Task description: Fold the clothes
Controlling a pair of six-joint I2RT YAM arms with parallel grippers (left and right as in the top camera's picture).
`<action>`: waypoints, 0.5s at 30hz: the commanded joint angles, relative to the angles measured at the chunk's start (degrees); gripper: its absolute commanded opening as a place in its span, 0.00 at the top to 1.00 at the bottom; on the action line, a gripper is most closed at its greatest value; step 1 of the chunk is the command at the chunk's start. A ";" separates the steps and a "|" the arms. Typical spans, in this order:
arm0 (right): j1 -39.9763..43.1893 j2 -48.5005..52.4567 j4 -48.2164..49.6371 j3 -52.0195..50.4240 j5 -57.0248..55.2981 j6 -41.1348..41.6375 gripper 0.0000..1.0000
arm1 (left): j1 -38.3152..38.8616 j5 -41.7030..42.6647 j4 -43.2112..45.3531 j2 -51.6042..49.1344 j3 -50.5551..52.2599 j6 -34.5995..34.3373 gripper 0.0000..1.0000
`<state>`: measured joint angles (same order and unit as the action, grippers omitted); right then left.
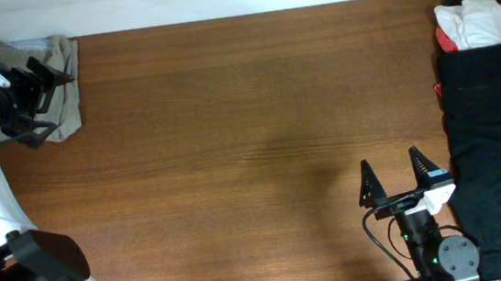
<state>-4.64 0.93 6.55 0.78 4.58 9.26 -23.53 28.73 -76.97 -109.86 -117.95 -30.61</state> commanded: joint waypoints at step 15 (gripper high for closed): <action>2.47 -0.74 -10.67 -0.46 0.11 0.59 0.01 | 0.02 0.39 -0.07 0.26 0.15 0.74 0.01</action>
<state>-2.48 0.69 -3.70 0.60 4.54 9.23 -23.53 28.75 -76.99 -109.86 -117.95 -30.59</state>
